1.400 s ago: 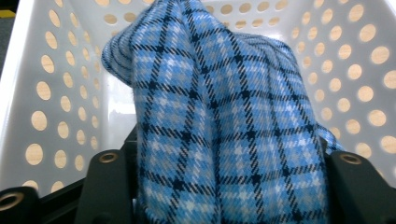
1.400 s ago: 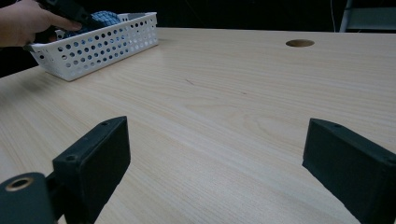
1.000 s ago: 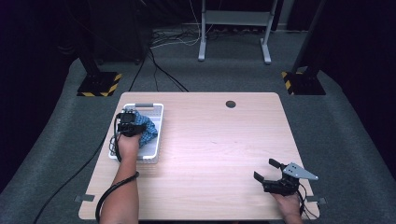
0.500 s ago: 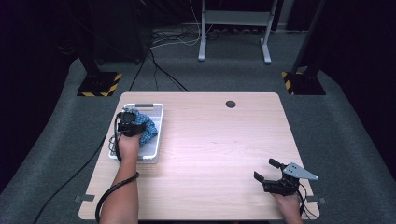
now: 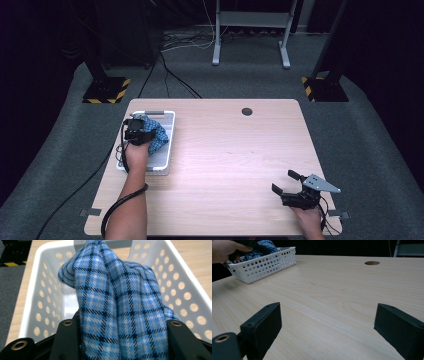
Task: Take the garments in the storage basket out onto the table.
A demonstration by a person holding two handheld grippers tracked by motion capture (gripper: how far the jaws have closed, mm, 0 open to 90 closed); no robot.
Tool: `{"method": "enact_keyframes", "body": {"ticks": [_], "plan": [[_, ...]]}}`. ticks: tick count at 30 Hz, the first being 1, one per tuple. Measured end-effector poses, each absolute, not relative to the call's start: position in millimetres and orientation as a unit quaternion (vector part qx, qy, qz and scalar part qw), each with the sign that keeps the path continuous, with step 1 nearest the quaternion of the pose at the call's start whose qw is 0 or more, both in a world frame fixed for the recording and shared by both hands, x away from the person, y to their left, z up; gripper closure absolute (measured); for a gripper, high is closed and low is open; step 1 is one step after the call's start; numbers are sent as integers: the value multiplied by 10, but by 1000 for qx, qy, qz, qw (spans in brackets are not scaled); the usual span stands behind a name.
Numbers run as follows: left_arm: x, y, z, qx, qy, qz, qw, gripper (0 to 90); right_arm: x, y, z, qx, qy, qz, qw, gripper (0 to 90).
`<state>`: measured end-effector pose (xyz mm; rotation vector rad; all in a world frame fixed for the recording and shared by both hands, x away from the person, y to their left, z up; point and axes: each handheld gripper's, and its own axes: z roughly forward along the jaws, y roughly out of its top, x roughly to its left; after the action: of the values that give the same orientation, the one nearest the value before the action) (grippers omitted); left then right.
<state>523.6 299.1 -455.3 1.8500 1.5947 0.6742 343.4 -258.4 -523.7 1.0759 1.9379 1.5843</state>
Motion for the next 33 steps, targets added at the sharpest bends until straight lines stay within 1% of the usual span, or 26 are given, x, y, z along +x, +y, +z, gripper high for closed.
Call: {"method": "enact_keyframes", "body": {"ticks": [20, 33], "plan": [[5020, 2980, -4065, 677, 575, 295, 353, 514, 3432, -2581, -5236, 387, 696, 568, 208, 66], [4837, 2969, -3737, 657, 556, 314, 401, 513, 3434, -2582, -5236, 387, 696, 568, 208, 66]]}}
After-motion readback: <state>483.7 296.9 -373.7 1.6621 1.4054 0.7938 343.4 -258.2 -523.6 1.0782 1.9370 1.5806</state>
